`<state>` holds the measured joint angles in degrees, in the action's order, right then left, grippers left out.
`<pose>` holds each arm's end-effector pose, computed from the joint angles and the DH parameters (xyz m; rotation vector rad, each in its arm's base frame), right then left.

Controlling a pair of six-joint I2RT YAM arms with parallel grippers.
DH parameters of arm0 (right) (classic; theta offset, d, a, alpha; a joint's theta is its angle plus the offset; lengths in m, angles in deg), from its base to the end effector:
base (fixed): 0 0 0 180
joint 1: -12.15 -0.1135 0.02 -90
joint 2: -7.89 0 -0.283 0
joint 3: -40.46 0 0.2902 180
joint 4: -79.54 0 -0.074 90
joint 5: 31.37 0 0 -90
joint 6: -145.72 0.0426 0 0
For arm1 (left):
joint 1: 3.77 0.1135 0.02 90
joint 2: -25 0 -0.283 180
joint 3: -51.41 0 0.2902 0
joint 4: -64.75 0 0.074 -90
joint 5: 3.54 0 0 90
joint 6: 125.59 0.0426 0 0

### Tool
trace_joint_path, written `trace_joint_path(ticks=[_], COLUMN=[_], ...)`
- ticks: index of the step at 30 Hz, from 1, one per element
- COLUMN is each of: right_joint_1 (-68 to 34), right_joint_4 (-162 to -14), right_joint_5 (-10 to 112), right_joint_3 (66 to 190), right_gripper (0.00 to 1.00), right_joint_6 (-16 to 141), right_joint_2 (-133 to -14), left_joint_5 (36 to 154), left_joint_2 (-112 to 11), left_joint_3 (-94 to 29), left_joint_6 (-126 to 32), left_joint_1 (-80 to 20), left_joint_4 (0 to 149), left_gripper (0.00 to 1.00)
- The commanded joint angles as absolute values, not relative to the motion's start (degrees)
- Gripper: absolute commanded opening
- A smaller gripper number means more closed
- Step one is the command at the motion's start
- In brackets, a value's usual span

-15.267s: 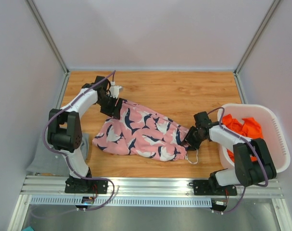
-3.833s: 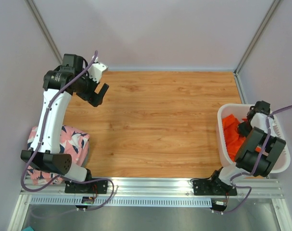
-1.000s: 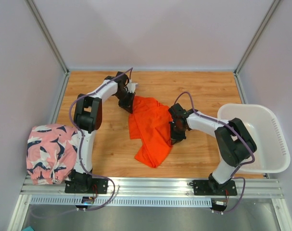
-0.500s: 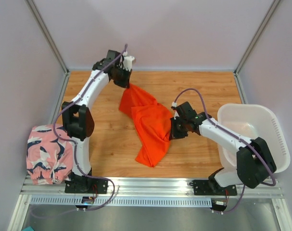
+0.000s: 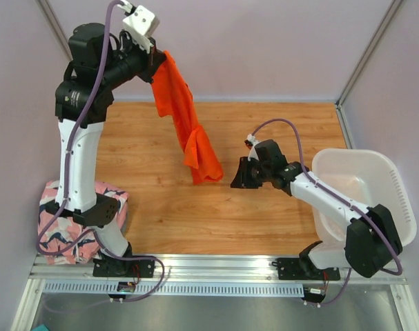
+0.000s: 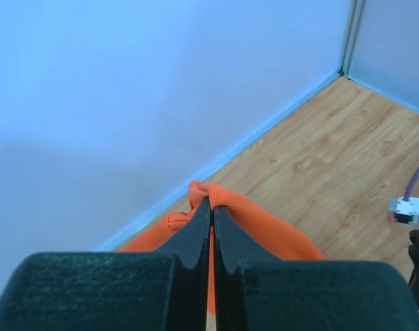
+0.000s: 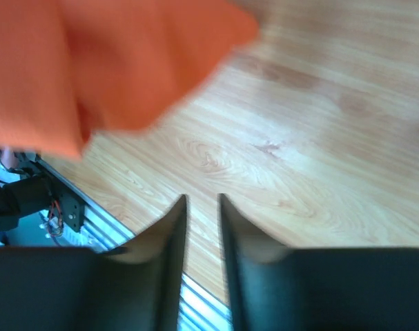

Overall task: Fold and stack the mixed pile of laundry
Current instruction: Flatten out the T-shirt at the center of the board.

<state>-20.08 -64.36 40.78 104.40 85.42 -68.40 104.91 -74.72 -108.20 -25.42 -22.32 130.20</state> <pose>0.2573 0.1776 0.2406 -0.2079 2.5428 0.8400 0.3059 -0.1169 0.6324 0.6482 1.5463 -0.3787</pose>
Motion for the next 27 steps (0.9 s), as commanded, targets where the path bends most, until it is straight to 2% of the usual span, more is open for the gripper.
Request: trace_joint_path(ticks=[1, 4, 7, 10, 15, 17, 18, 19, 21, 23, 25, 26, 27], right_joint_1=[-20.37, -20.37, -19.67, -13.55, -1.93, -0.95, -0.95, -0.95, -0.95, -1.03, -1.64, -2.26, -3.48], right_joint_4=[-66.20, -64.54, -60.50, -53.48, -39.32, -37.20, -37.11, -37.28, -37.72, -39.74, -40.53, -40.10, -39.05], right_joint_5=[38.15, 39.55, 43.15, 48.86, 55.28, 58.27, 58.45, 58.19, 57.23, 53.98, 52.40, 52.65, 53.35], right_joint_3=[105.03, 107.49, 110.39, 112.68, 112.77, 112.68, 112.51, 112.34, 112.25, 111.72, 111.72, 111.89, 112.16], right_gripper=[0.34, 0.48, 0.54, 0.54, 0.52, 0.53, 0.54, 0.54, 0.54, 0.54, 0.54, 0.54, 0.55], right_joint_6=[87.19, 87.01, 86.57, 90.69, 98.17, 97.74, 97.47, 97.12, 96.77, 94.58, 93.35, 92.64, 92.55], right_joint_2=[-70.33, -69.38, -67.97, -65.33, -60.59, -59.44, -58.57, -58.30, -58.12, -58.47, -59.69, -60.48, -61.62], left_joint_5=[107.37, 110.26, 115.17, 117.81, 126.52, 130.82, 135.71, 138.11, 143.29, 143.33, 137.80, 135.61, 130.89], left_joint_2=[-74.67, -74.05, -73.35, -73.70, -78.26, -80.11, -80.55, -80.99, -81.08, -80.64, -79.68, -79.24, -78.71], left_joint_3=[-111.60, -109.17, -101.70, -87.93, -76.55, -73.64, -73.03, -73.02, -75.38, -77.93, -81.10, -81.02, -79.45], left_joint_6=[-24.69, -25.92, -27.77, -28.64, -33.57, -33.31, -32.61, -31.39, -25.95, -22.08, -17.58, -18.01, -20.89], left_joint_1=[-23.89, -26.35, -32.56, -39.00, -46.57, -49.02, -49.65, -50.26, -51.49, -51.32, -50.19, -49.13, -45.56], left_joint_4=[135.91, 137.06, 137.67, 136.90, 130.48, 128.89, 129.15, 130.11, 134.92, 139.06, 145.48, 146.37, 146.73], left_gripper=[0.00, 0.00, 0.00, 0.00, 0.00, 0.22, 0.36, 0.56, 0.66, 0.66, 0.63, 0.59, 0.46])
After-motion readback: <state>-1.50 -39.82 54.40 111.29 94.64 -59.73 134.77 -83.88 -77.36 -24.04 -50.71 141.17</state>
